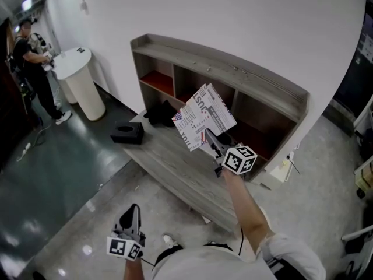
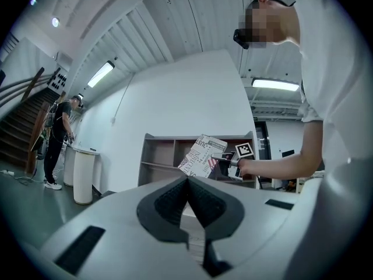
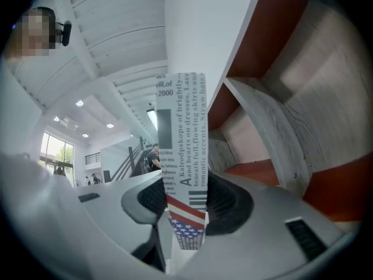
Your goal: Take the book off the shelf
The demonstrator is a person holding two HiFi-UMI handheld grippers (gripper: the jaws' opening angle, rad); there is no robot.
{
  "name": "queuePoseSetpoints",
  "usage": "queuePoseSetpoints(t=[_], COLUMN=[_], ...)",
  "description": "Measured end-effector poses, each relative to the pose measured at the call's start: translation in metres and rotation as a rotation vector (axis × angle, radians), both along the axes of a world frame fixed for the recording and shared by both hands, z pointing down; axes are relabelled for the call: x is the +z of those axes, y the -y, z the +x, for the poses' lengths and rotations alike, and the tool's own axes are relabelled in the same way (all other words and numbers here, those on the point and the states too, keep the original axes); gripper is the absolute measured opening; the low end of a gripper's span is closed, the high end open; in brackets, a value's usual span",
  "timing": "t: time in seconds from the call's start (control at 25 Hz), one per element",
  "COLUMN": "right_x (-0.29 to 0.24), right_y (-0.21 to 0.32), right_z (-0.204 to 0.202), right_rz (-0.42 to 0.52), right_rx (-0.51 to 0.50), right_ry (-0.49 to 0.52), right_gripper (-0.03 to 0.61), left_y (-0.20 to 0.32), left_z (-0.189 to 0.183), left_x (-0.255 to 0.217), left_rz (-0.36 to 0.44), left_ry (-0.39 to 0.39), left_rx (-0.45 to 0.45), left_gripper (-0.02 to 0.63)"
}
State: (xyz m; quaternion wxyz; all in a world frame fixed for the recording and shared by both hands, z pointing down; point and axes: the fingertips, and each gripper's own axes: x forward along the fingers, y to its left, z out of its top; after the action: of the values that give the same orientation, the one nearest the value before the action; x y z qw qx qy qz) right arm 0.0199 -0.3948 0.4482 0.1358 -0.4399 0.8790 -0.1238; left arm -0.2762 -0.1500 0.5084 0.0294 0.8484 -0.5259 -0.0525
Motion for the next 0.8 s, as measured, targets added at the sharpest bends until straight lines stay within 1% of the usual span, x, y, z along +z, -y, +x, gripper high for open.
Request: queuePoseSetpoints(t=[0.28,0.56,0.68,0.8], right_x=[-0.005,-0.005,0.002,0.012], right_y=[-0.024,-0.063,-0.079,-0.093], right_z=[0.024,0.033,0.045,0.064], right_rz=[0.034,0.059,0.043,0.012], right_rx=[-0.008,-0.074,-0.079,-0.06], right_ry=[-0.118,-0.256,-0.276,-0.289], right_gripper=[0.173,0.173,0.173,0.172], left_y=[0.009,0.006,0.0,-0.006], left_z=[0.004,0.008,0.006,0.004], left_x=[-0.023,-0.046,-0.049,-0.047], left_rz=[0.055,0.101,0.106,0.108], left_ry=[0.006,0.022,0.028,0.035], left_rx=[-0.015,-0.038,-0.054,-0.068], left_gripper=[0.017,0.017,0.017,0.017])
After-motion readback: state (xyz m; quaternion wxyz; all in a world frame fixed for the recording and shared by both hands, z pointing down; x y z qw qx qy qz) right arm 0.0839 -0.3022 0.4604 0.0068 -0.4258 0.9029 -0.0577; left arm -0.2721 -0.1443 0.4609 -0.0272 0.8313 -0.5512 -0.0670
